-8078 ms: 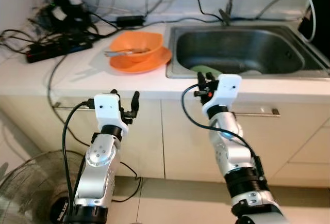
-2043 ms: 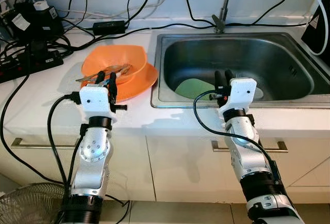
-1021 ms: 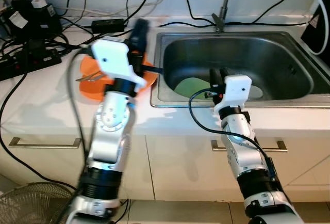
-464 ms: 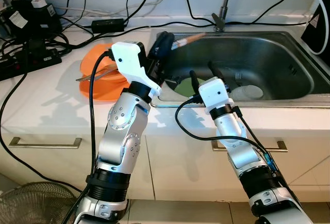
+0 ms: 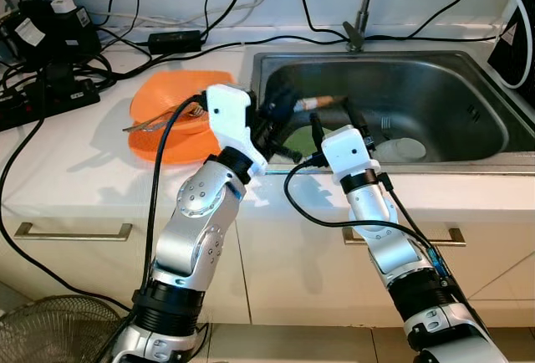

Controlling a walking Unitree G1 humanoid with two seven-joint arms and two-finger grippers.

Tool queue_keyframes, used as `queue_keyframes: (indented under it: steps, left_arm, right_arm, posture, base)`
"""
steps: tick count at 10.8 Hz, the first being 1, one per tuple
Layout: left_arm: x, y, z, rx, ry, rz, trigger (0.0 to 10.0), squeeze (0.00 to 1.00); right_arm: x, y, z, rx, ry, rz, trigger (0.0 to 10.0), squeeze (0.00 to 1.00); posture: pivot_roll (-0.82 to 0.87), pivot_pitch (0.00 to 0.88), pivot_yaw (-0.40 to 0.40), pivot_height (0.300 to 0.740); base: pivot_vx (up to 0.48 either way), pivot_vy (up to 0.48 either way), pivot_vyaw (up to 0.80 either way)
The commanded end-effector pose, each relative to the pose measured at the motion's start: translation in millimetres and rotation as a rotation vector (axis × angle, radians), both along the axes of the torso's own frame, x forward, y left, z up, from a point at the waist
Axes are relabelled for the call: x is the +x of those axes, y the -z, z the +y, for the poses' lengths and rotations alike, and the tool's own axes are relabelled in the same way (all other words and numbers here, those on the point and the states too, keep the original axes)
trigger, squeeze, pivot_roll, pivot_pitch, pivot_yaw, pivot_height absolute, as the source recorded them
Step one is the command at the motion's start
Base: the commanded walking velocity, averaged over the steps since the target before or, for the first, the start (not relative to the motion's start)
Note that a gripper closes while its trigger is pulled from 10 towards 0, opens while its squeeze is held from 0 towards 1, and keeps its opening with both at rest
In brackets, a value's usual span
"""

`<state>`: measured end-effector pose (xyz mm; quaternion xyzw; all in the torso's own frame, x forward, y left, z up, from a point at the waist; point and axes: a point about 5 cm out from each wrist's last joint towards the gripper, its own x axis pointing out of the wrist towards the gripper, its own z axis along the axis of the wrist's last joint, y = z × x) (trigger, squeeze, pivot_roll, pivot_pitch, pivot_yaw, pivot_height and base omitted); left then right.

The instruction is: Kitchen organization

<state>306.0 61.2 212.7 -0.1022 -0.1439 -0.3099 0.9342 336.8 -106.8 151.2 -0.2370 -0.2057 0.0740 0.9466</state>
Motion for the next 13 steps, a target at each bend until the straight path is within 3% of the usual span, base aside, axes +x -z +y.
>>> queue_keyframes:
  steps: [1, 7, 8, 13]
  left_arm:
    - [-3.8, -2.0, -1.8, 0.014, 0.022, -0.008, 10.0, 0.00]
    - [-8.8, 3.0, -7.0, 0.057, 0.085, 0.016, 10.0, 0.00]
    - [-9.1, 3.4, -7.1, 0.064, 0.087, 0.017, 10.0, 0.00]
    - [-6.2, 4.7, -6.6, 0.084, 0.060, 0.012, 10.0, 0.00]
  right_arm:
    - [2.9, -4.0, 3.3, -0.013, -0.004, -0.011, 10.0, 0.00]
    - [2.9, -3.0, 6.8, -0.010, -0.017, -0.006, 10.0, 0.00]
    - [2.8, -3.2, 7.5, -0.011, -0.022, -0.008, 0.0, 0.00]
    - [2.8, -3.1, 8.4, -0.007, -0.031, -0.007, 0.0, 0.00]
  posture:
    - [0.12, 0.000, 0.050, 0.740]
    - [0.12, 0.000, 0.049, 0.740]
    - [0.12, 0.000, 0.049, 0.740]
    - [0.12, 0.000, 0.049, 0.740]
  base:
    - [0.000, 0.000, 0.00]
    - [0.000, 0.000, 0.00]
    - [0.000, 0.000, 0.00]
    - [0.000, 0.000, 0.00]
